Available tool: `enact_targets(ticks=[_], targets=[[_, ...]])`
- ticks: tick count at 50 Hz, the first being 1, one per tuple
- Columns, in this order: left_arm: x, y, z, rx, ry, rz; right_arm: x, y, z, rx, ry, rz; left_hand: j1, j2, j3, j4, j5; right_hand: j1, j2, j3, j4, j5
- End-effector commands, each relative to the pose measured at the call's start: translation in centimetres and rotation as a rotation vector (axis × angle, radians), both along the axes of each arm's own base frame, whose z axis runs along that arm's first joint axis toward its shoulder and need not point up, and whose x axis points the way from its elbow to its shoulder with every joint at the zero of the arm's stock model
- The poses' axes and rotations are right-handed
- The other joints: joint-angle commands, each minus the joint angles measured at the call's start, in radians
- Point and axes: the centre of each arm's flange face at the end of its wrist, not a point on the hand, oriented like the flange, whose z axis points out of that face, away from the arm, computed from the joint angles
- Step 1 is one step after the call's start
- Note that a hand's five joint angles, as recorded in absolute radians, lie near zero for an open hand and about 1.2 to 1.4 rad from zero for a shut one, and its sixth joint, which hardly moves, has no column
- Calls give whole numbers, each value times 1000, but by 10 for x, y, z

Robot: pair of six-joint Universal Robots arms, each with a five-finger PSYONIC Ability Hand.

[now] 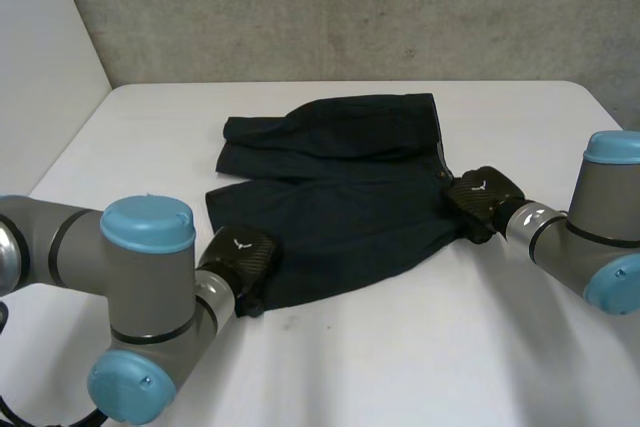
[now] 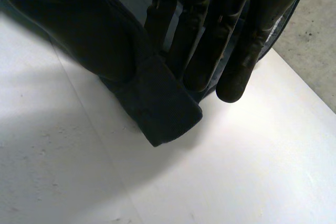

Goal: Fold the shorts.

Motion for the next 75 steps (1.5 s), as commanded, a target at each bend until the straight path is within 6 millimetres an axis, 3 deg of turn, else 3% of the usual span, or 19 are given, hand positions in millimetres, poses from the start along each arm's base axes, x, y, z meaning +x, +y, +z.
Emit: enact_targets(ticks=[1,5,6,11,18,23,29,36,38,41,43,45,54,55,58,59,66,72,75], targets=[[-1,-6,3,-17,8,7,0,5,11,-13,0,-7,757,776,777,773,783,503,220,214,209,258],[2,-5,20,-46,17,11,-2,10,21,-26,2,-12,757,776,777,773,783,503,220,214,209,258],[3,-3,35,-78,39,10,-2,12,24,-29,2,-13,757,776,777,773,783,503,220,214,209,258],[10,8,68,-137,73,6,-7,25,43,-29,12,-27,757,776,777,773,783,503,220,214,209,258],[31,27,125,-207,97,23,-13,52,83,6,33,-40,757,776,777,773,783,503,220,214,209,258],[48,42,152,-231,94,38,-21,77,115,12,47,-59,757,776,777,773,783,503,220,214,209,258],[71,84,151,-156,-33,0,-33,131,136,75,143,-21,757,776,777,773,783,503,220,214,209,258],[93,131,133,5,-170,-82,-48,201,123,159,368,132,757,776,777,773,783,503,220,214,209,258],[95,145,127,69,-184,-138,-49,209,122,169,388,158,757,776,777,773,783,503,220,214,209,258],[94,150,122,109,-173,-179,-53,215,120,200,395,167,757,776,777,773,783,503,220,214,209,258],[92,144,124,87,-157,-176,-55,208,123,190,393,144,757,776,777,773,783,503,220,214,209,258],[90,125,128,28,-137,-140,-55,203,124,183,382,133,757,776,777,773,783,503,220,214,209,258],[51,27,132,-198,-59,-95,-34,122,113,159,233,23,757,776,777,773,783,503,220,214,209,258],[42,5,128,-228,-49,-89,-31,117,111,157,229,19,757,776,777,773,783,503,220,214,209,258],[30,-22,120,-250,-38,-85,-16,100,103,135,233,14,757,776,777,773,783,503,220,214,209,258],[22,-41,113,-260,-38,-76,-12,95,100,122,239,10,757,776,777,773,783,503,220,214,209,258],[-14,-110,71,-294,-76,7,13,39,73,-65,248,-72,757,776,777,773,783,503,220,214,209,258],[-37,-134,49,-336,-73,36,26,-2,38,-209,208,-105,716,736,737,732,743,503,220,214,209,258],[-44,-140,39,-351,-63,30,26,-12,26,-231,210,-132,327,346,348,343,353,503,220,214,209,258]])
